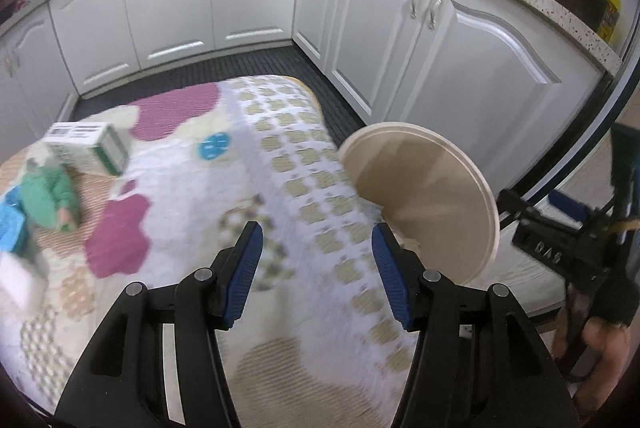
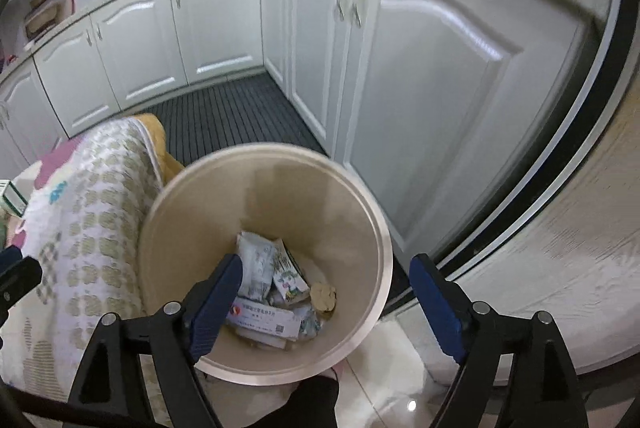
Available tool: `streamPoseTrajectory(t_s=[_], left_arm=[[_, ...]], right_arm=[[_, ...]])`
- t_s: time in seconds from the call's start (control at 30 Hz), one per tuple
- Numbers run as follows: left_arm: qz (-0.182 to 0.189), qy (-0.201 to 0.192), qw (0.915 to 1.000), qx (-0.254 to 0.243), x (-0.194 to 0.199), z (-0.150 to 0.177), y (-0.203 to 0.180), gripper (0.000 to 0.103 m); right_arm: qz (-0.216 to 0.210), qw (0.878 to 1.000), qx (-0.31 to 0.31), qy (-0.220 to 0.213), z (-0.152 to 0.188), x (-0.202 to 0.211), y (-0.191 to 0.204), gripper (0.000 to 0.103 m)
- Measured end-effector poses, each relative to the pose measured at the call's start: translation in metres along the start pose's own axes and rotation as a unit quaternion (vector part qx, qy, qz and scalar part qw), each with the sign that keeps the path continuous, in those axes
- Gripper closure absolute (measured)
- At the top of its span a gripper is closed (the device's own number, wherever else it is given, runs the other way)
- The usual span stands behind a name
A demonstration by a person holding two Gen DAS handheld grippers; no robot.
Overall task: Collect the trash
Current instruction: 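Move both tools back over the table toward the white sponge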
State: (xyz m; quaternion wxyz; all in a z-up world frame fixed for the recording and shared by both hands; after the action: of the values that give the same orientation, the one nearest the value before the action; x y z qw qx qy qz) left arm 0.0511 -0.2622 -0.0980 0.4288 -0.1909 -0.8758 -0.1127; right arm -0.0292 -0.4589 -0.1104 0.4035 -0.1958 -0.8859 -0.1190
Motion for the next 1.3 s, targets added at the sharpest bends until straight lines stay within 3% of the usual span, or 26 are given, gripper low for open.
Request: streamPoseTrajectory(t_s=[0.13, 0.5, 0.77, 1.0, 1.3], left_arm=[[-0.010, -0.009, 0.9999, 0.009, 0.015, 0.010, 0.024, 0.048], [-0.046, -0.013, 0.9975, 0.053, 0.042, 0.037, 0.101, 0.047], [-0.076, -0.015, 0.9918, 0.102, 0.060, 0.057, 0.170, 0.048], [-0.110, -0.002, 0.9819, 0.154, 0.066, 0.076, 0.240, 0.048], [-0.106, 0.016, 0.9756, 0.191, 0.057, 0.081, 0.290, 0.045]], right_arm=[[0.007, 1.000, 0.017, -0.010, 0.000, 0.013, 0.017, 0.010], [0.003, 0.998, 0.056, -0.018, 0.003, 0.030, 0.071, 0.010], [-0.029, 0.996, 0.084, -0.022, 0.003, 0.038, 0.115, 0.010], [-0.070, 0.990, 0.123, -0.007, 0.003, 0.034, 0.165, 0.010], [-0.142, 0.968, 0.204, 0.011, 0.009, 0.022, 0.251, 0.010]])
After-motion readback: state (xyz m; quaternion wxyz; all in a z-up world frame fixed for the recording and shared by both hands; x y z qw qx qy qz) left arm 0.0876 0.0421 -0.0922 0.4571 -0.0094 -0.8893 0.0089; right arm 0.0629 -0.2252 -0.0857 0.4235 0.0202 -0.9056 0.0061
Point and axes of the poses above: each gripper's, at about its wrist camera, not at the fingertips, and x roughly against the way its jaws point, y to its left, z to its underside, the point moved 3 cm from there along -x, roughly the way its jaws point, and after that the axes turned 11 degrees about -z, right-handed, at the moved point
